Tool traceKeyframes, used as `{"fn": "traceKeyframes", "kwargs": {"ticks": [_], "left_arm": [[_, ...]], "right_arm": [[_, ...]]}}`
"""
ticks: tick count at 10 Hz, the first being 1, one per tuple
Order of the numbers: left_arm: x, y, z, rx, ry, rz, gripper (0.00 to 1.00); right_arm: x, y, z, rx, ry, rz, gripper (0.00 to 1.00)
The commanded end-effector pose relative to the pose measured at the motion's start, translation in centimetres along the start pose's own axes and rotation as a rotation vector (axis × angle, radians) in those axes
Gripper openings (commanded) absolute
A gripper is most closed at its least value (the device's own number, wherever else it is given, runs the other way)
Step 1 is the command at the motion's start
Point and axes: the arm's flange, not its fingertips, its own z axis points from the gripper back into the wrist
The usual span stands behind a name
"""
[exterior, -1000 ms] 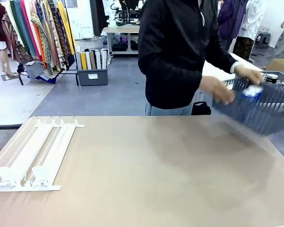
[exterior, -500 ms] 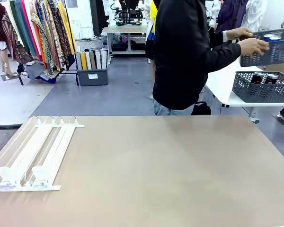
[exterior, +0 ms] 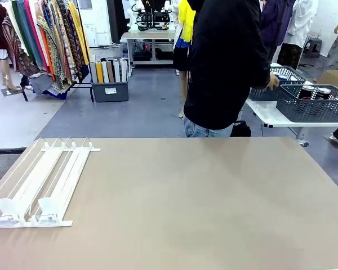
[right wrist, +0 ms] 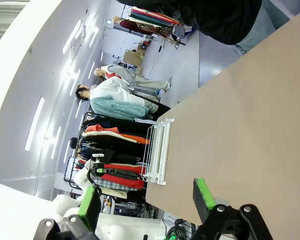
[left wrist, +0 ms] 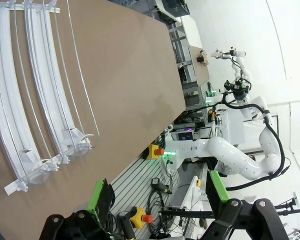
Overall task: Retrieve and store the cans from the dispenser.
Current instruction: Pick up one can from the Automatic Can Dispenser and place it in the middle of the table.
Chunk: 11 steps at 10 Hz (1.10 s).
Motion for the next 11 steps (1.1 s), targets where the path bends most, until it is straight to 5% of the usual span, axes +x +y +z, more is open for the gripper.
{"fn": "traceKeyframes", "kwargs": {"ticks": [1,11], "left_arm": [[-0.10,-0.21,0.09,-0.005,0.005,0.003,1.00],[-0.10,-0.21,0.09,-0.005,0.005,0.003,1.00]], "right_arm": [[0.26,0.12,-0.30,0.032,-0.018,0.026,1.00],[0.26,0.12,-0.30,0.032,-0.018,0.026,1.00]]}}
